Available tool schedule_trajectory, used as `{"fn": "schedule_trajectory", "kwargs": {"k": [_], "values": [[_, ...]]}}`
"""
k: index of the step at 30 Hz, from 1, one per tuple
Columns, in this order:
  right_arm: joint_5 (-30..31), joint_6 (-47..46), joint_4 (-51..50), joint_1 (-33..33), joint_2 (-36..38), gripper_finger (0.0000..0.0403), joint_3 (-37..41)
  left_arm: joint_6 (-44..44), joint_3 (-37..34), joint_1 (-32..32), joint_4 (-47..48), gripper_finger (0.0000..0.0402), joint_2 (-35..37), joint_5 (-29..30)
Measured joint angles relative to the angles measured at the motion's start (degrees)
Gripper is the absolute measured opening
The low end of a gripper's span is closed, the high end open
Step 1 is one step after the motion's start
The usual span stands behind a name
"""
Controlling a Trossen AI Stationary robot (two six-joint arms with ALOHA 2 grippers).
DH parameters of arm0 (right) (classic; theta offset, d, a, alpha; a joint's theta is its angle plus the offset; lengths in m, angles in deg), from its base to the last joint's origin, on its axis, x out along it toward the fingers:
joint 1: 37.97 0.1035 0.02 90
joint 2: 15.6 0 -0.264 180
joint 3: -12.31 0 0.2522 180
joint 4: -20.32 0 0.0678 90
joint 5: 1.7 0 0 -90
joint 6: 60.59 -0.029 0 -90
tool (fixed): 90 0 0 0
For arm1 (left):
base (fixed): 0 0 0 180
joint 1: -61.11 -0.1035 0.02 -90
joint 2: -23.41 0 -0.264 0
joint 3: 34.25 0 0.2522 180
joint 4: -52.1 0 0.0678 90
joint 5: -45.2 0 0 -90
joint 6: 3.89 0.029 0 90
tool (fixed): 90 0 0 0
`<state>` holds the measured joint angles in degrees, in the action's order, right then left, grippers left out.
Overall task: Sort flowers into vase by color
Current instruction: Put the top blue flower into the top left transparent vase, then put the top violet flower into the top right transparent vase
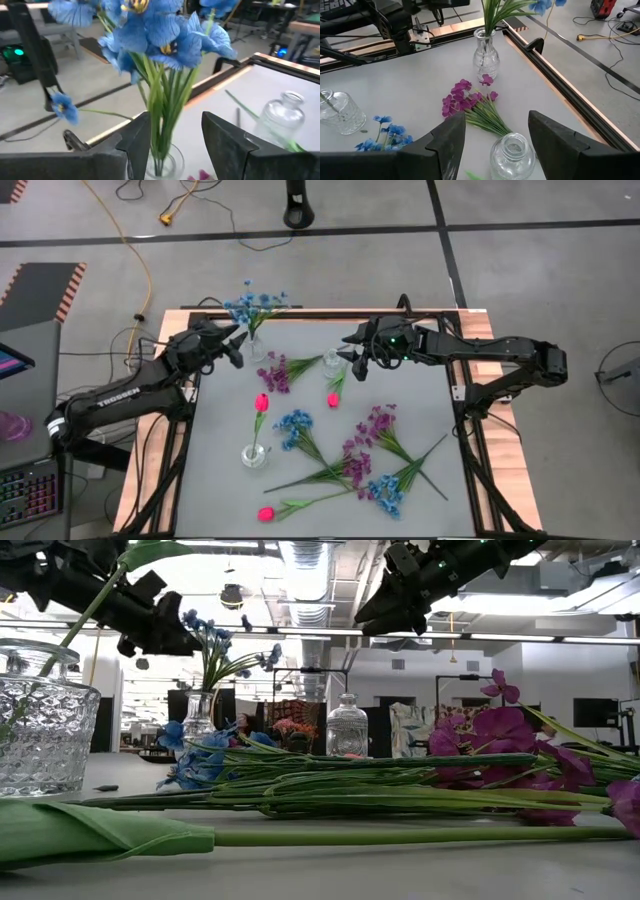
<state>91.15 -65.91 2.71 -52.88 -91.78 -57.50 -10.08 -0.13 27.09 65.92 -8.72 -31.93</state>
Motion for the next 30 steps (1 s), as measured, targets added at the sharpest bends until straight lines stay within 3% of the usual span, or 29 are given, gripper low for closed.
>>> {"fn": "schedule_trajectory", "kwargs": {"k": [11,19,23,30], "values": [[-0.5,7.6,-0.1,-4.7,0.0,0.0244,-6.5,-4.2,0.0,0.0,9.8,0.0165,5.0,-9.0],[-10.3,10.3,-0.3,-10.2,-0.1,0.0244,-10.6,-4.4,0.0,0.0,10.5,0.0165,4.9,-11.6],[-15.3,10.3,-0.6,-12.3,-3.2,0.0244,-12.6,-4.4,0.0,0.0,10.5,0.0164,4.9,-11.6],[-20.9,11.3,-5.8,-13.2,-16.2,0.0244,-23.0,-4.5,0.0,0.0,10.6,0.0164,4.9,-11.6]]}}
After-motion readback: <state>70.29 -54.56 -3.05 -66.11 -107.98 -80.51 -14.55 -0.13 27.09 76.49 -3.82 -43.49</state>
